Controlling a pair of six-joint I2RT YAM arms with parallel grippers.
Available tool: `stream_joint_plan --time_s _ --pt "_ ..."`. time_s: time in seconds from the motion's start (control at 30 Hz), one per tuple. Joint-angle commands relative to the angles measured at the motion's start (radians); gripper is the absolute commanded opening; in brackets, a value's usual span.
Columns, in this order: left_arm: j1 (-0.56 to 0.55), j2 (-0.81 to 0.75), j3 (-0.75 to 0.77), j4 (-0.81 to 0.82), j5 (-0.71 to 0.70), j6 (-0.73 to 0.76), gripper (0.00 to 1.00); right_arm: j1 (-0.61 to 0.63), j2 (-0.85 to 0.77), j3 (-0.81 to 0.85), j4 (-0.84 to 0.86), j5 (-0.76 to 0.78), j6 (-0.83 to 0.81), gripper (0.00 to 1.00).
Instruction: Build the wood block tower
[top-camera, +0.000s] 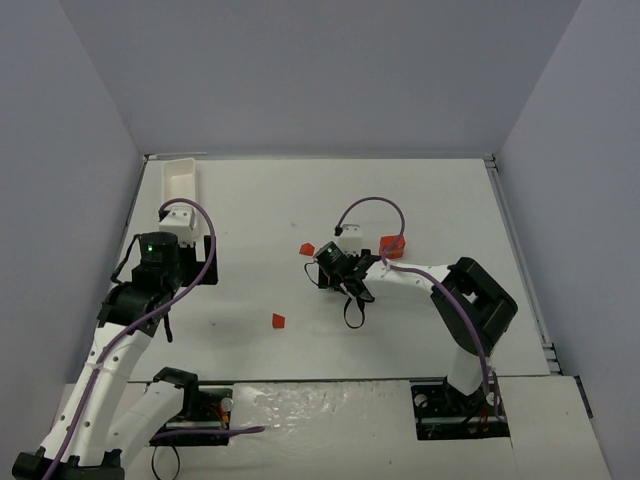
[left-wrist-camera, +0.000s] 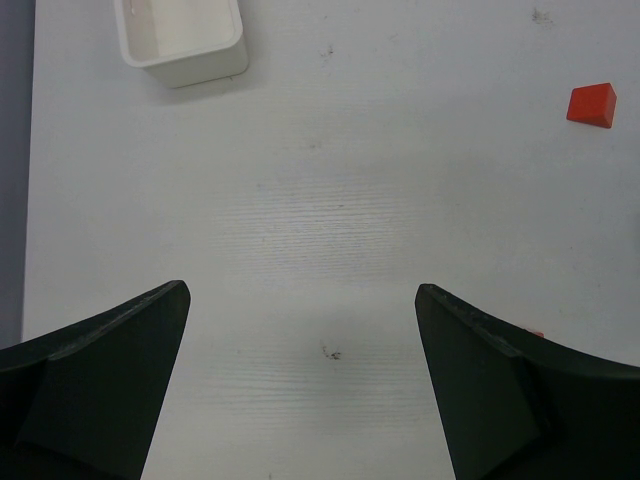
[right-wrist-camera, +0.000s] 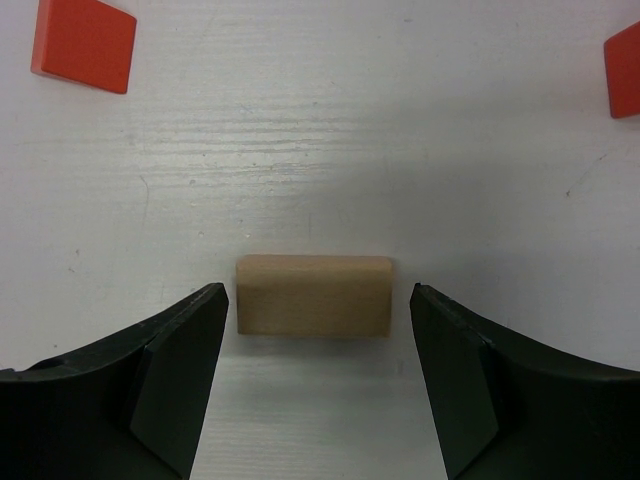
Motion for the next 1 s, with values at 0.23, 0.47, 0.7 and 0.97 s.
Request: stream_joint_plan --time_s 0.23,0.47,0.7,0.97 --pt "0.003 0.001 0.007 0.044 0.002 0.006 0.95 0.007 -0.001 0.048 0.011 0.048 0.003 0.62" --pt "0.001 0.004 0.007 0.046 0.004 0.006 0.95 0.009 -0.011 0.048 0.011 0.054 0.002 0.66" --pt "0.003 0.007 0.007 0.047 0.004 0.006 0.95 0.008 -0.009 0.053 0.011 0.052 0.001 0.63" --pt "0.001 0.008 0.007 0.046 0.005 0.006 0.95 0.009 -0.017 0.053 0.009 0.056 -0.003 0.46"
